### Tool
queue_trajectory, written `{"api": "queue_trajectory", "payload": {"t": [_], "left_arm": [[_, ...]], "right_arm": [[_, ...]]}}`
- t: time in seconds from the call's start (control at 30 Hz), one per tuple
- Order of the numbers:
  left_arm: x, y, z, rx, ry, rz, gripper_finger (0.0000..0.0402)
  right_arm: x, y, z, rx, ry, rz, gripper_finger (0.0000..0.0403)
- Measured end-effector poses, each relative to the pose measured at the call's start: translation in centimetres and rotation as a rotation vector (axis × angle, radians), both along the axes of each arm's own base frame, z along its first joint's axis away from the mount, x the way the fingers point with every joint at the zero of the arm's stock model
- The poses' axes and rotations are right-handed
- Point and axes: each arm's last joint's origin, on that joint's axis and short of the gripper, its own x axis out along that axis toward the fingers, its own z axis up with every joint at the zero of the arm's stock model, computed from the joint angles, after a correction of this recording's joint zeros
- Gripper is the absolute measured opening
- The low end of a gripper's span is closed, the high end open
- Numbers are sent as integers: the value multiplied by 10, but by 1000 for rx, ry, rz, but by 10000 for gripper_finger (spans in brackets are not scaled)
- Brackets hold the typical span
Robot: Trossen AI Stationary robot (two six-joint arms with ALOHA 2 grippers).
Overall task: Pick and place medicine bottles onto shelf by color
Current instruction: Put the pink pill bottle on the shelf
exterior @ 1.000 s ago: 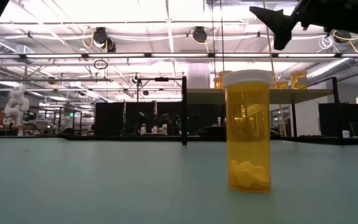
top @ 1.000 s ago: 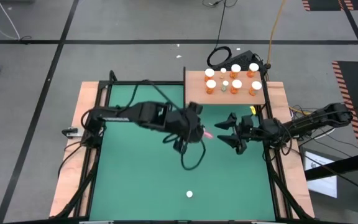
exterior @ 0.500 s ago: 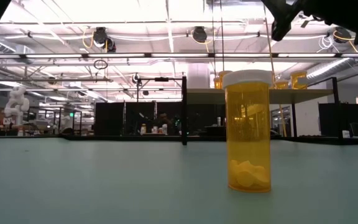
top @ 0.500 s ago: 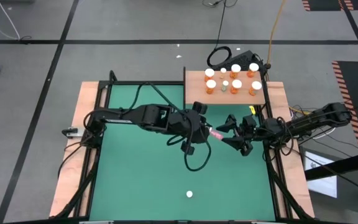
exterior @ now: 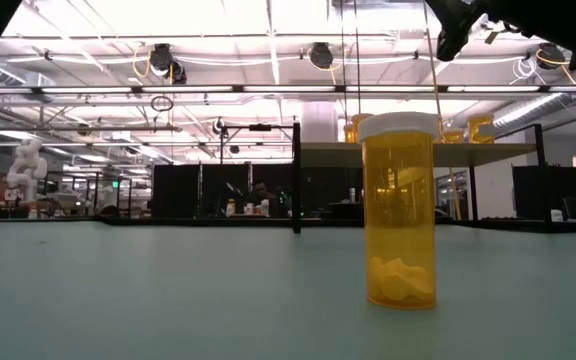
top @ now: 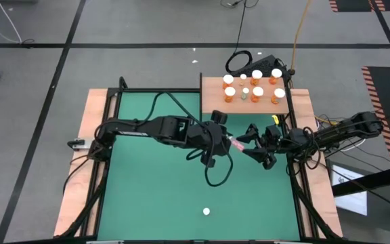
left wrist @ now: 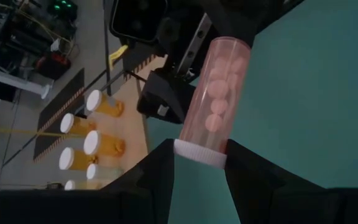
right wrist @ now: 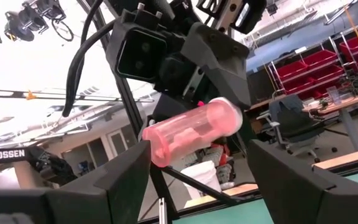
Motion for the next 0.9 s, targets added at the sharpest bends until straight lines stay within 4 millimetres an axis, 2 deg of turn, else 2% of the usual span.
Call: {"api": "queue_trajectory", "payload": {"t": [0.17,0.3,0.63,0.8,0.9], "left_arm": [[-2,2,-2,51,25,60,133],[-3,5,-3,67,34,89,133],[-3,7,-4,51,41,106,133],[-4,8,-4,45,47,113,133],[-2,7,-12,48,66,113,133]], "right_arm": [[0,0,0,2,4,-7,263],[1,-3,-3,43,36,-92,267],[2,-4,-4,47,48,-124,307],[1,-4,-2,46,33,-126,306],[1,-4,-2,33,31,-132,298]]}}
